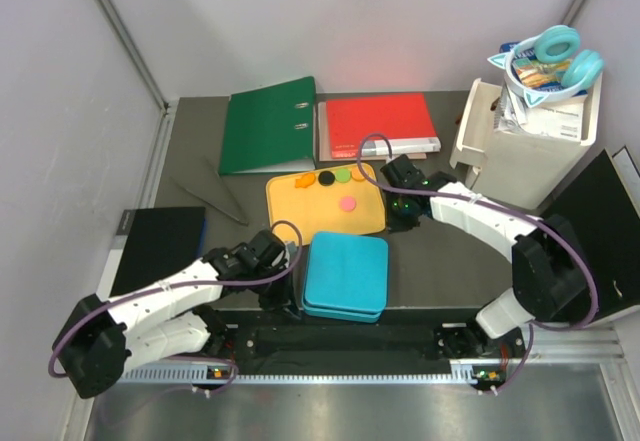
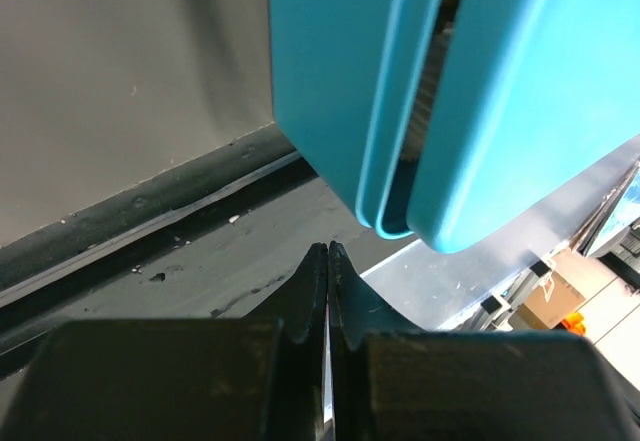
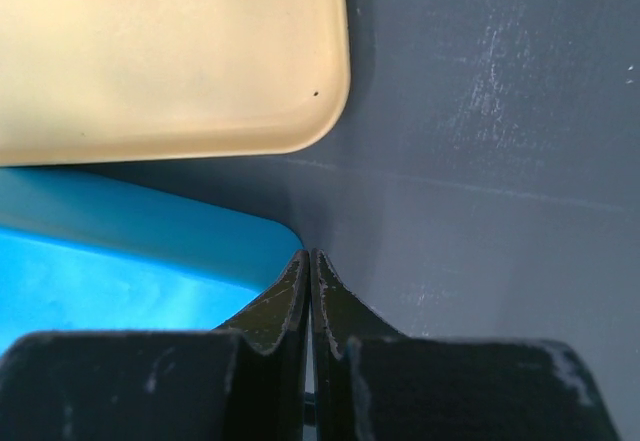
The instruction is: Pack the cookies
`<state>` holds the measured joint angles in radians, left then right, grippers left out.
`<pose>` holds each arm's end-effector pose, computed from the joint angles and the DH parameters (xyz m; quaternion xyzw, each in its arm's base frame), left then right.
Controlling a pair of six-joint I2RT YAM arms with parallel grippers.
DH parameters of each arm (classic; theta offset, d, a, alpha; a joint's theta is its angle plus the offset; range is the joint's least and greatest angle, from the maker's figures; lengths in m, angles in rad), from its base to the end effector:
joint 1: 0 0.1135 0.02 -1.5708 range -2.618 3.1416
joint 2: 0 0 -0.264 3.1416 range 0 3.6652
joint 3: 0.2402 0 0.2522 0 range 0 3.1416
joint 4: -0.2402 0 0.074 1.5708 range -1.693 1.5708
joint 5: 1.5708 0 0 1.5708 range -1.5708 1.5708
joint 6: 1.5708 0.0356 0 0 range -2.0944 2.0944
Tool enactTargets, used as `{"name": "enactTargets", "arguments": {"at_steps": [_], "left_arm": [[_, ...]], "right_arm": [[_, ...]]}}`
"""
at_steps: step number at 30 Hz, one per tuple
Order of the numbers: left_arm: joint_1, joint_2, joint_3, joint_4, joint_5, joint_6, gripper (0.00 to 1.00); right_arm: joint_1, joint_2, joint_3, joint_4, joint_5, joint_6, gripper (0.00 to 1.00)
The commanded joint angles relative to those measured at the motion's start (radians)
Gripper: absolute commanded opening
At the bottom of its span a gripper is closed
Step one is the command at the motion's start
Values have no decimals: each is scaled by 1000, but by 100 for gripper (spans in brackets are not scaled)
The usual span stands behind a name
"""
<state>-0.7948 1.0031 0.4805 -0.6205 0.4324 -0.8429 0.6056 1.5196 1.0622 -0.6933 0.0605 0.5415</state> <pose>0.1045 -0.1278 0.1691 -0.0226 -0.9553 0.2946 0.0115 0.2458 0.1675 0.2228 -0.0250 0.9773 0.0882 0.1911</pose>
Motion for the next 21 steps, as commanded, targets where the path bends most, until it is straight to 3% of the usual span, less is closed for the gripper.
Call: {"name": "enactTargets", "arguments": {"at_steps": [1, 10, 21], "left_arm": [[-3, -20, -20, 38, -4, -15, 0], [-4, -3, -65, 106, 16, -45, 0], [-4, 54, -71, 169, 14, -47, 0]], "right_arm": [[-3, 27, -25, 31, 27, -11, 0], [5, 28, -106, 121, -100, -2, 0], [34, -16, -128, 136, -123, -5, 0]]}}
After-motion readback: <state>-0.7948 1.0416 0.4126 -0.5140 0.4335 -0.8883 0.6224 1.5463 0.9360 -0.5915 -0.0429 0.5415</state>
